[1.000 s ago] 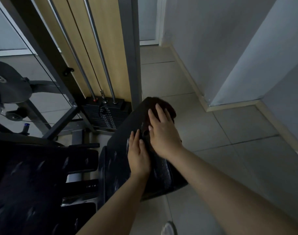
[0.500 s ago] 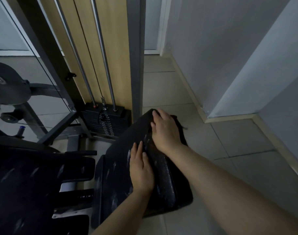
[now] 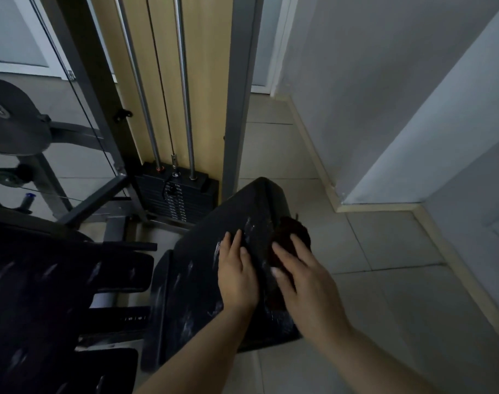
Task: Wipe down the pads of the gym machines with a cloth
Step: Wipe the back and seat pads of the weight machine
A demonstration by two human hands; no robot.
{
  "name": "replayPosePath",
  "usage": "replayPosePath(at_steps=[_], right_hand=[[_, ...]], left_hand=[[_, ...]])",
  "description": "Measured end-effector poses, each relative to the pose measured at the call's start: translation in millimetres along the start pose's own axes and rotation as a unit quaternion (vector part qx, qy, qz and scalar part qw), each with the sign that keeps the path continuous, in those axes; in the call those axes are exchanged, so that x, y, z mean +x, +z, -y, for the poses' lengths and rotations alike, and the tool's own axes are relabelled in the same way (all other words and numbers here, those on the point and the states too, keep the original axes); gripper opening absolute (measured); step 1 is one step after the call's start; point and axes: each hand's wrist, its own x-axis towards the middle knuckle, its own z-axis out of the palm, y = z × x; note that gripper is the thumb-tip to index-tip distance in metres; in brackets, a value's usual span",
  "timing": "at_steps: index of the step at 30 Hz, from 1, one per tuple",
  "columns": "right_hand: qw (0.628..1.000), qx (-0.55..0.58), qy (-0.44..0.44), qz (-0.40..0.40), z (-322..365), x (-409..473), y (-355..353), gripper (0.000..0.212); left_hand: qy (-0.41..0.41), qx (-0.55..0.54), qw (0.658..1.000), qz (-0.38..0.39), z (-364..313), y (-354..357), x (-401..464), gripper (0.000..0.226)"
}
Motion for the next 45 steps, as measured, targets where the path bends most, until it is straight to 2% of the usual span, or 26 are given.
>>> replayPosePath(at_steps=[4, 10, 12, 15, 19, 22, 25, 27, 31, 34, 39, 41, 43, 45], right_hand=[[0.999, -0.03, 0.026, 0.025, 0.7, 68.3, 6.7, 0.058], [0.997, -0.005, 0.067, -0.045, -0.8, 164.9, 24.8, 0.03], [0.996, 0.014, 0.057, -0.069, -3.5, 165.8, 27.1, 0.021], [0.994, 0.031, 0.019, -0.099, -8.8, 124.6, 23.1, 0.019], [0.995, -0.009, -0.089, -0.039, -6.5, 27.9, 19.2, 0.021], [0.983, -0.098, -0.157, 0.017, -2.4, -18.8, 16.6, 0.03], [0.968, -0.195, -0.151, 0.053, 4.9, 13.0, 9.4, 0.049], [0.966, -0.211, -0.13, 0.074, 4.5, 68.0, 11.5, 0.056], [0.957, -0.246, -0.088, 0.127, 7.5, 150.6, 22.8, 0.051], [0.956, -0.243, -0.111, 0.124, 6.8, 124.0, 20.8, 0.039], [0.937, -0.229, -0.222, 0.145, 20.2, 16.0, 7.6, 0.029], [0.934, -0.245, -0.213, 0.149, 22.5, -2.1, 8.1, 0.036], [0.932, -0.235, -0.195, 0.196, 27.9, 4.4, 8.8, 0.043], [0.927, -0.274, -0.204, 0.157, 26.7, 37.2, 13.7, 0.051]], left_hand=[[0.005, 0.001, 1.0, 0.001, -0.5, -0.9, -0.4, 0.042], [0.004, -0.003, 1.0, -0.009, -1.6, -0.6, -0.8, 0.042], [0.004, -0.021, 1.0, -0.021, -1.1, -1.2, -1.9, 0.041], [-0.02, -0.106, 0.992, -0.064, 0.9, -3.0, -5.8, 0.041], [-0.074, -0.205, 0.971, -0.1, 2.6, -8.3, -6.8, 0.041], [-0.096, -0.197, 0.969, -0.11, 9.2, -13.3, -9.2, 0.041], [-0.125, -0.16, 0.973, -0.11, 24.5, -16.6, -14.6, 0.042], [-0.14, -0.138, 0.975, -0.102, 30.9, -17.7, -17.4, 0.042], [-0.121, -0.137, 0.98, -0.083, 30.0, -18.9, -17.6, 0.043], [-0.141, -0.168, 0.972, -0.077, 29.6, -22.9, -14.9, 0.042], [-0.14, -0.224, 0.96, -0.093, 27.2, -32.1, -13.6, 0.041], [-0.109, -0.235, 0.962, -0.083, 20.8, -36.4, -16.3, 0.041], [-0.075, -0.233, 0.966, -0.077, 14.5, -38.6, -19.3, 0.04], [-0.052, -0.232, 0.968, -0.079, 10.7, -41.0, -20.1, 0.04]])
